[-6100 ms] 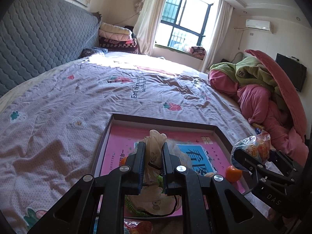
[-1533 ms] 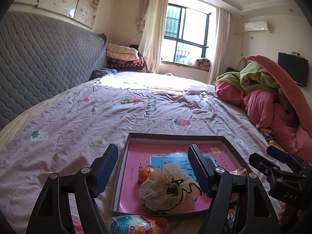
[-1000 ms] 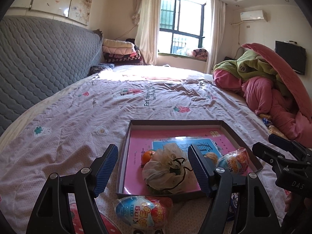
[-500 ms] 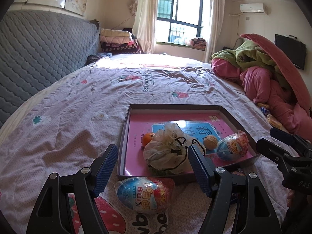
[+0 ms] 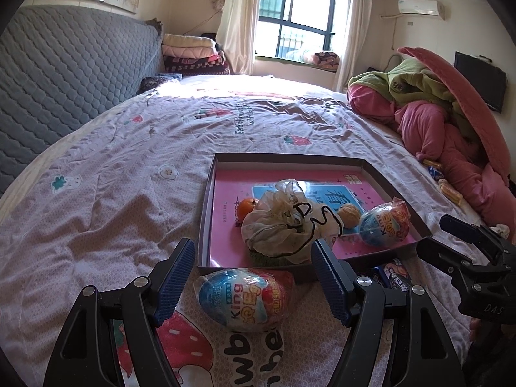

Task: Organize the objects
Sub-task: 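Move the left gripper to the wrapped chocolate egg while the right gripper moves to the blue cookie pack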

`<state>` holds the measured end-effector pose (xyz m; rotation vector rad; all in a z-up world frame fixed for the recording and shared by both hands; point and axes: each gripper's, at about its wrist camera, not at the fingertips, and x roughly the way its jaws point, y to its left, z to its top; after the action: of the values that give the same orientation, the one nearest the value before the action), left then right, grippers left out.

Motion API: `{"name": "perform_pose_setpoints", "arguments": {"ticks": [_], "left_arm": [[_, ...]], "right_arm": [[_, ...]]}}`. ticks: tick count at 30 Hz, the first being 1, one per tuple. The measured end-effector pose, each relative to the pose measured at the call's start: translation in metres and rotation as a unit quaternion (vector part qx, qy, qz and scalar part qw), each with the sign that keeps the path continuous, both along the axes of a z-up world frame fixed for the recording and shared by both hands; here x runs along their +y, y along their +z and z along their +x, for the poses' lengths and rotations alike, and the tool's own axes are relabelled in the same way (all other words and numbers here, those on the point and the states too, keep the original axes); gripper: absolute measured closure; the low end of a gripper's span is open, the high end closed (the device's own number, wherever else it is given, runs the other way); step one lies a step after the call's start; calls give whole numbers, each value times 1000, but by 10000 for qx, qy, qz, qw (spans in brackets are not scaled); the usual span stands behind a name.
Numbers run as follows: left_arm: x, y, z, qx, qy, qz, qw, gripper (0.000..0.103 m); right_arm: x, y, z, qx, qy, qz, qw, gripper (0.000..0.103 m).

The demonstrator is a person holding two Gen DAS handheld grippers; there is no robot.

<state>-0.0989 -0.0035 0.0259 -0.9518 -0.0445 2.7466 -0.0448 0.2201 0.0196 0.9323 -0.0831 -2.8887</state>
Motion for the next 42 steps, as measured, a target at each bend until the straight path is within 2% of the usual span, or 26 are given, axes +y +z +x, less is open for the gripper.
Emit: {"name": "perform_pose_setpoints", "arguments": {"ticks": [26,42], "left_arm": [[11,-26,8,-383,-367,-342,9980,28],[12,-45,-4,-623,-71,-616,9961,27]], "right_arm": [[-9,-33,0,-465,85,66,9989,18],[-16,-55,-11,-929,52,-85,9956,18]]}}
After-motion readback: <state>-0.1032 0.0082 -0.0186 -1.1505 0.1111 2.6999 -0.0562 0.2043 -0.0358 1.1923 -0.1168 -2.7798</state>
